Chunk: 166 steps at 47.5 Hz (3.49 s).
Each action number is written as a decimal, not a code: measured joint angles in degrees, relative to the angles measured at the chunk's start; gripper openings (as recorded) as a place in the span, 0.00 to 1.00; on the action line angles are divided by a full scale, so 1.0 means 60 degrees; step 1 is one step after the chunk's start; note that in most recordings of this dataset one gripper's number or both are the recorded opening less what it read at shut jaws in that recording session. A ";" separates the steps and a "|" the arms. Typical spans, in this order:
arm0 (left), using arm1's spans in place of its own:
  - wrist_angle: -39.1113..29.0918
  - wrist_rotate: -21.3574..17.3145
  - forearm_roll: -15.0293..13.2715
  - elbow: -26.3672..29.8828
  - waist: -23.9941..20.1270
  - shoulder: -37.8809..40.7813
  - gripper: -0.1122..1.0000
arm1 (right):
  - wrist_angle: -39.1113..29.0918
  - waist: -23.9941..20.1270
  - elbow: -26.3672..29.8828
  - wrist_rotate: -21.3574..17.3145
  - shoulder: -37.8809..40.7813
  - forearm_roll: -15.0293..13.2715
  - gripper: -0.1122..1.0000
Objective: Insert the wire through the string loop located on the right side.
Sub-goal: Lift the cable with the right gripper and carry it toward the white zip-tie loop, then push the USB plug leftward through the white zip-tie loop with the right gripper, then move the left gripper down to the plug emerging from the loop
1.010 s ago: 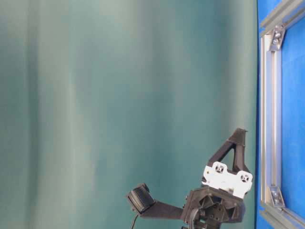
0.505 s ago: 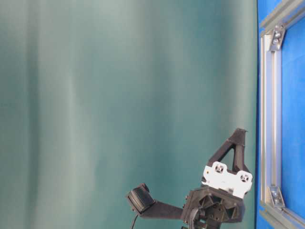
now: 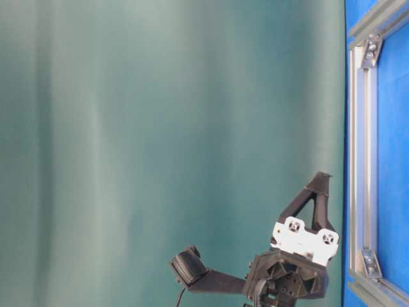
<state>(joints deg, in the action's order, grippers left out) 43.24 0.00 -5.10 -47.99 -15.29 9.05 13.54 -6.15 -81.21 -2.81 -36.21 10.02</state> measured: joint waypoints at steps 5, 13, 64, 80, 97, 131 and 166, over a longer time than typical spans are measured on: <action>0.0000 0.0000 0.0000 0.0000 0.0000 -0.0015 0.10 | 0.0000 0.0000 0.0000 0.0015 0.0015 0.0000 0.06; 0.0000 0.0000 0.0000 0.0000 0.0000 -0.0015 0.10 | 0.0000 0.0000 0.0000 0.0015 0.0015 0.0000 0.06; 0.0000 0.0000 0.0000 0.0000 0.0000 -0.0015 0.10 | 0.0015 0.0015 0.0000 0.0015 0.0088 0.0000 0.06; 0.0000 0.0000 0.0000 0.0000 0.0000 0.0000 0.10 | 0.0015 0.0000 0.0000 0.0015 0.0088 -0.0015 0.06; 0.0000 0.0000 0.0000 0.0000 0.0000 -0.0015 0.10 | 0.0132 0.0000 0.0015 0.0015 0.0103 -0.0015 0.06; 0.0000 -0.0029 0.0000 0.0000 0.0000 -0.0015 0.10 | 0.1875 -0.0015 0.1436 -0.0029 0.3296 0.0000 0.06; 0.0000 0.0073 0.0000 0.0000 0.0190 -0.0015 0.10 | 0.2227 0.0000 0.2183 0.0015 0.4248 -0.0015 0.06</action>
<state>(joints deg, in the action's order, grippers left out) 43.24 0.44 -5.10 -47.99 -14.15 8.96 26.89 -6.15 -68.12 -2.72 -10.72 9.93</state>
